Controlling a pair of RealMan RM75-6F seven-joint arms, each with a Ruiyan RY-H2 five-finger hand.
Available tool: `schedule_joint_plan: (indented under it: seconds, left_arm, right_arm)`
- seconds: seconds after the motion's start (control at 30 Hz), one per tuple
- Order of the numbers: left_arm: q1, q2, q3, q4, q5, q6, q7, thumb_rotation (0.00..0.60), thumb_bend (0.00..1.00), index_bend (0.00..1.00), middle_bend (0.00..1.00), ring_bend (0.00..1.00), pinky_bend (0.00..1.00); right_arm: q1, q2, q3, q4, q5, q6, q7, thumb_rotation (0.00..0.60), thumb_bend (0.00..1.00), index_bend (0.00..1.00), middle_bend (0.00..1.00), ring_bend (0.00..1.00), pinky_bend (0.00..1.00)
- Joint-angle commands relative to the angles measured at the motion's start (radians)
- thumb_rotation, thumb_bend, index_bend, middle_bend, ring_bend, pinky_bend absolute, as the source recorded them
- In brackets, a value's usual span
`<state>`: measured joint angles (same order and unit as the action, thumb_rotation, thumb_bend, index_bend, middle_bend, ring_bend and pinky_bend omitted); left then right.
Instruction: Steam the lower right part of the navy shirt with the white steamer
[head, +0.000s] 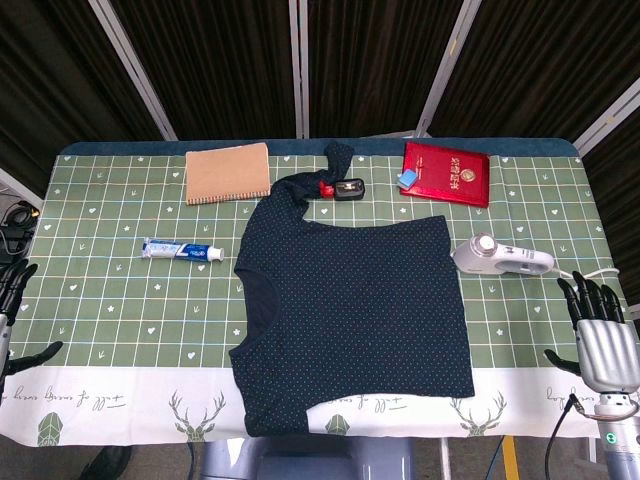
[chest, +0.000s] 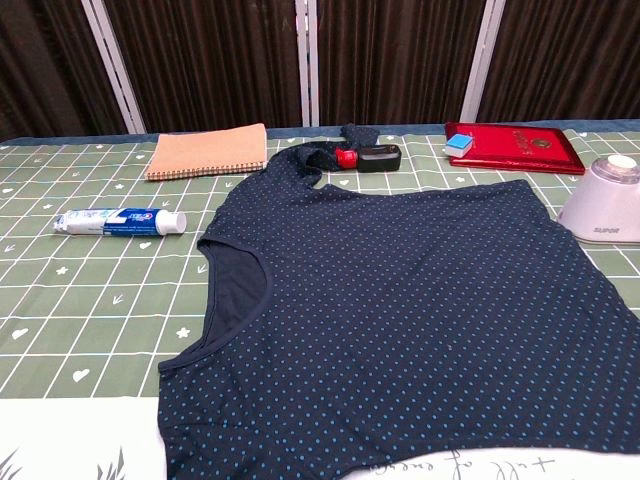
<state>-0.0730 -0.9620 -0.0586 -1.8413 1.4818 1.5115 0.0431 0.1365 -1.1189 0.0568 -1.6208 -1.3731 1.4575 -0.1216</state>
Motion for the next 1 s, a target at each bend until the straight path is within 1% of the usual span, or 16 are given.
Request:
schedule_joint_plan:
  seconds: [0.03,0.13,0.23,0.3,0.4,0.47,0.53,0.63,0.73,0.8,0.87,1.0]
  left_arm:
    - [0.001,0.0,0.0,0.0,0.0,0.001,0.001,0.6,0.0,0.0,0.0,0.0,0.0]
    - [0.001,-0.001,-0.001,0.0,-0.001,0.003,0.002,0.6,0.0,0.0,0.0,0.0,0.0]
    - [-0.001,-0.004,-0.004,0.003,-0.005,0.0,0.005,0.6,0.0,0.0,0.0,0.0,0.0]
    - [-0.005,-0.006,-0.008,0.005,-0.014,-0.006,0.007,0.6,0.0,0.0,0.0,0.0,0.0]
    - [-0.01,-0.008,-0.013,0.006,-0.028,-0.014,0.01,0.6,0.0,0.0,0.0,0.0,0.0]
    - [-0.013,-0.01,-0.018,0.007,-0.039,-0.018,0.014,0.6,0.0,0.0,0.0,0.0,0.0]
    - [-0.018,-0.016,-0.024,0.011,-0.057,-0.027,0.024,0.6,0.0,0.0,0.0,0.0,0.0]
    - [-0.026,-0.026,-0.03,0.016,-0.081,-0.041,0.042,0.6,0.0,0.0,0.0,0.0,0.0]
    - [-0.035,-0.034,-0.036,0.022,-0.103,-0.056,0.057,0.6,0.0,0.0,0.0,0.0,0.0]
    - [-0.041,-0.041,-0.041,0.028,-0.121,-0.067,0.069,0.6,0.0,0.0,0.0,0.0,0.0]
    - [-0.046,-0.046,-0.045,0.031,-0.134,-0.074,0.078,0.6,0.0,0.0,0.0,0.0,0.0]
    - [-0.053,-0.053,-0.049,0.038,-0.155,-0.088,0.089,0.6,0.0,0.0,0.0,0.0,0.0]
  right_arm:
    - [0.001,-0.005,0.004,0.005,0.001,-0.009,0.002,0.6,0.0,0.0,0.0,0.0,0.0]
    - [0.017,-0.016,0.018,0.018,0.008,-0.035,0.026,0.6,0.0,0.0,0.0,0.0,0.0]
    - [0.065,-0.034,0.054,0.063,0.045,-0.104,0.025,0.6,0.0,0.0,0.0,0.0,0.0]
    - [0.112,-0.05,0.084,0.11,0.085,-0.172,0.009,0.6,0.0,0.0,0.0,0.0,0.0]
    - [0.16,-0.074,0.114,0.166,0.123,-0.239,0.002,0.6,0.0,0.0,0.0,0.0,0.0]
    - [0.191,-0.093,0.131,0.209,0.146,-0.278,-0.006,0.6,0.0,0.0,0.0,0.0,0.02]
    - [0.251,-0.137,0.16,0.307,0.198,-0.355,-0.049,0.6,0.0,0.0,0.01,0.0,0.05]
    - [0.313,-0.204,0.19,0.431,0.255,-0.428,-0.074,0.6,0.0,0.0,0.05,0.0,0.12]
    - [0.354,-0.255,0.202,0.528,0.286,-0.48,-0.087,0.6,0.0,0.01,0.11,0.02,0.2]
    - [0.381,-0.295,0.207,0.598,0.302,-0.517,-0.088,0.6,0.0,0.03,0.13,0.04,0.23]
    - [0.398,-0.323,0.206,0.645,0.308,-0.543,-0.086,0.6,0.02,0.03,0.14,0.05,0.24]
    - [0.417,-0.365,0.2,0.699,0.302,-0.563,-0.072,0.6,0.1,0.03,0.14,0.05,0.24]
